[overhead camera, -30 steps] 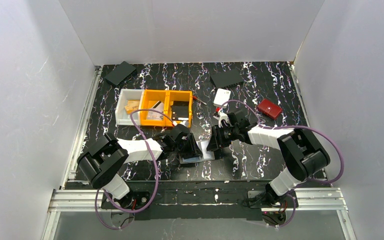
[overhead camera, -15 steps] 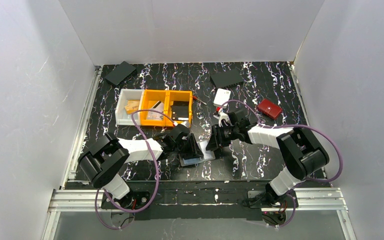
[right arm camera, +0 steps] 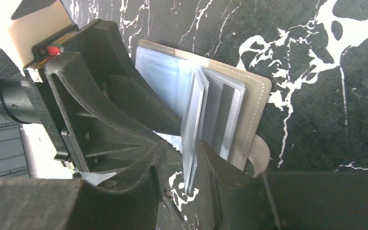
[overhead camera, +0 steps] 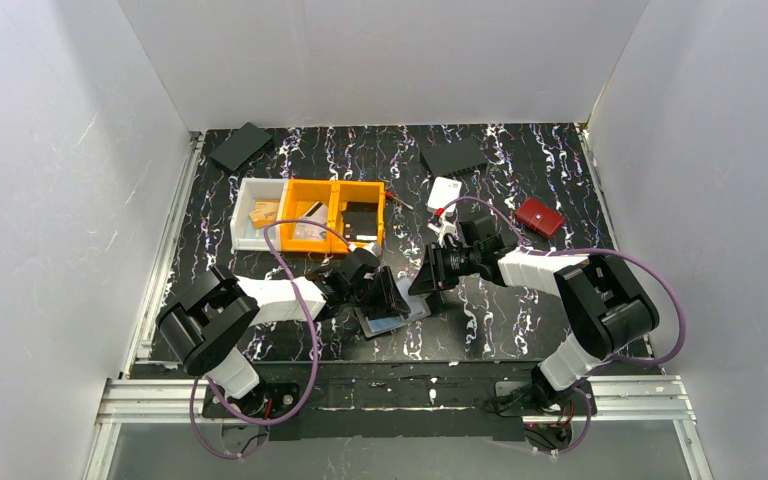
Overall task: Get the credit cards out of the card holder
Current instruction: Remove the credit card from the card holder.
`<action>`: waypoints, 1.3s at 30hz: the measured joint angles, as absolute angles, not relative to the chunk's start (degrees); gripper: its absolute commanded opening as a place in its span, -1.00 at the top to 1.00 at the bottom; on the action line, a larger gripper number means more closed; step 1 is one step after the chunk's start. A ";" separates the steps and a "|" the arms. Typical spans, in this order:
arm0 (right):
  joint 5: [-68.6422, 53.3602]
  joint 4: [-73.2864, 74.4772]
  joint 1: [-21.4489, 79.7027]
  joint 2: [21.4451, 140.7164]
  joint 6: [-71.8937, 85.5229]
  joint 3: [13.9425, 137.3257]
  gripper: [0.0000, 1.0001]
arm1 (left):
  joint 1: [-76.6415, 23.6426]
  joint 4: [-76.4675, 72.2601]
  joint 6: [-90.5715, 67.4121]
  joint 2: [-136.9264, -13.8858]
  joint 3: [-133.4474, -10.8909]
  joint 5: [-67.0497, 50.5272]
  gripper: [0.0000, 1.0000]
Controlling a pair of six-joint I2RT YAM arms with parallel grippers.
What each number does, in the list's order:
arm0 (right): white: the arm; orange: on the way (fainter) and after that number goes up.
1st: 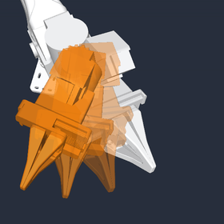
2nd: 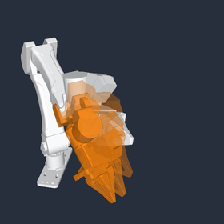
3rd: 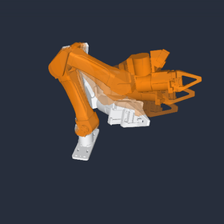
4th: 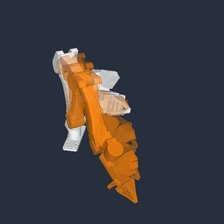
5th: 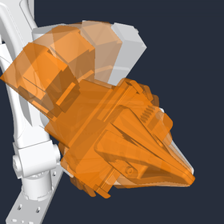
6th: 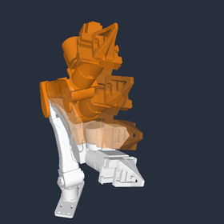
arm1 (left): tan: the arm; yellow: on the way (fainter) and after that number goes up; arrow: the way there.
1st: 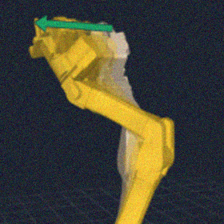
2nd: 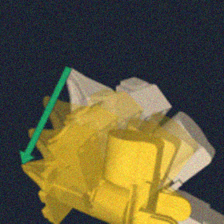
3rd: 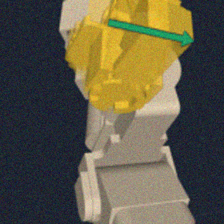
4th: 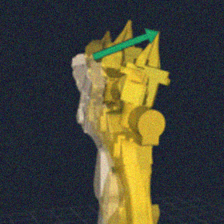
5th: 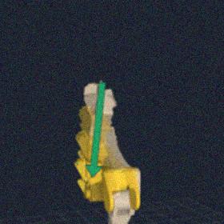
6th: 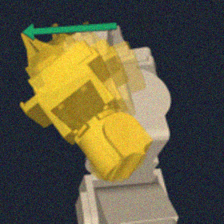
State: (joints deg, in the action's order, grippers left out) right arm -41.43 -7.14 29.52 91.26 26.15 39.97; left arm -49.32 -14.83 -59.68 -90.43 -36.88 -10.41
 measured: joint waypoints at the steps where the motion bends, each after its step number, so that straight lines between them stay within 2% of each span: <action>1: -41.82 -7.44 29.50 91.26 26.55 39.97 0.29 | -49.32 -14.92 -59.68 -90.43 -36.88 -10.52 0.23; 11: -44.31 -9.06 28.93 92.27 28.56 39.97 0.43 | -49.30 -17.04 -59.55 -90.21 -36.16 -11.44 0.07; 23: -45.67 -9.63 28.93 92.73 29.17 39.97 0.35 | -49.32 -20.38 -58.04 -89.30 -35.00 -13.58 -0.33; 30: -47.33 -10.50 28.95 92.75 29.87 39.97 0.34 | -49.32 -20.80 -57.89 -89.27 -34.98 -14.15 -0.32; 36: -48.21 -10.55 28.95 92.75 30.06 39.97 0.32 | -49.32 -20.84 -58.48 -89.58 -34.98 -14.20 -0.07; 39: -48.40 -10.55 28.95 92.75 30.11 39.97 0.21 | -49.32 -20.82 -58.83 -89.58 -34.98 -14.20 -0.02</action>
State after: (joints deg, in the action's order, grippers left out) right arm -48.40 -10.55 28.95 92.75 30.11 39.97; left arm -49.32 -20.82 -58.83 -89.58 -34.98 -14.20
